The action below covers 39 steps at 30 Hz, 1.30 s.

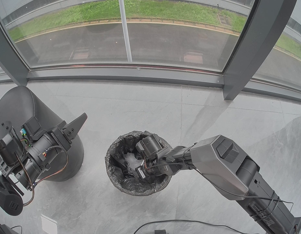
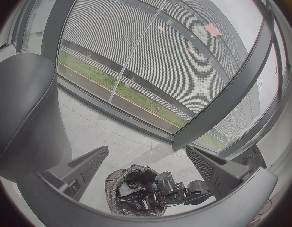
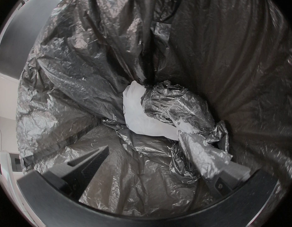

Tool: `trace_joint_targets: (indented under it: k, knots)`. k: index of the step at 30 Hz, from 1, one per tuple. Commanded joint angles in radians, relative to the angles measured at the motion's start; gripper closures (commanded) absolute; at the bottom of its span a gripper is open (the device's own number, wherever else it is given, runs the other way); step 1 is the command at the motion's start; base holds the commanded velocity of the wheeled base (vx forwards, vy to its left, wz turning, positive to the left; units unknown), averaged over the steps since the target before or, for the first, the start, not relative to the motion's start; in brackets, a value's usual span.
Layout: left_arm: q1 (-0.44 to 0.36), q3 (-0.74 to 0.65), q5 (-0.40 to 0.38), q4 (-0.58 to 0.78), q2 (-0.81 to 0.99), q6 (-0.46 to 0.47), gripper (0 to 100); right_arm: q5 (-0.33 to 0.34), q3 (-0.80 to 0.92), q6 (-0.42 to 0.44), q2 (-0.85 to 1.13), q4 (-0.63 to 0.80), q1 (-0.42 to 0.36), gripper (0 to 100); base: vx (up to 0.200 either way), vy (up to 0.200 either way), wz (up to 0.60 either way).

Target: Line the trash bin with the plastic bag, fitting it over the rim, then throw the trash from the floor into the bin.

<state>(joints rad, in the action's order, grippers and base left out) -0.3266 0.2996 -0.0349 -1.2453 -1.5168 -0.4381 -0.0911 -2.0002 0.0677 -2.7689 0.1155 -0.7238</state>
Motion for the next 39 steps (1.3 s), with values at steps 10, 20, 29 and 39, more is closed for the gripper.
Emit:
trace_joint_targets:
  k: [10, 20, 29, 39]
  knots:
    - [-0.005, 0.000, 0.001, -0.002, -0.003, -0.001, 0, -0.010, 0.000, -0.009, 0.081, 0.013, -0.052, 0, 0.000, 0.000, 0.00]
    - [-0.006, 0.001, 0.000, -0.002, 0.017, -0.001, 0, -0.068, 0.000, -0.077, 0.143, 0.087, -0.094, 0, 0.000, 0.000, 0.00]
    - [-0.040, 0.004, 0.049, 0.010, 0.046, 0.019, 0, -0.294, 0.000, -0.272, 0.212, 0.268, -0.095, 0, 0.000, 0.000, 0.00]
    - [-0.095, -0.046, 0.104, 0.012, 0.079, 0.222, 0, -0.480, 0.000, -0.339, 0.374, 0.596, -0.094, 0, 0.000, 0.000, 0.00]
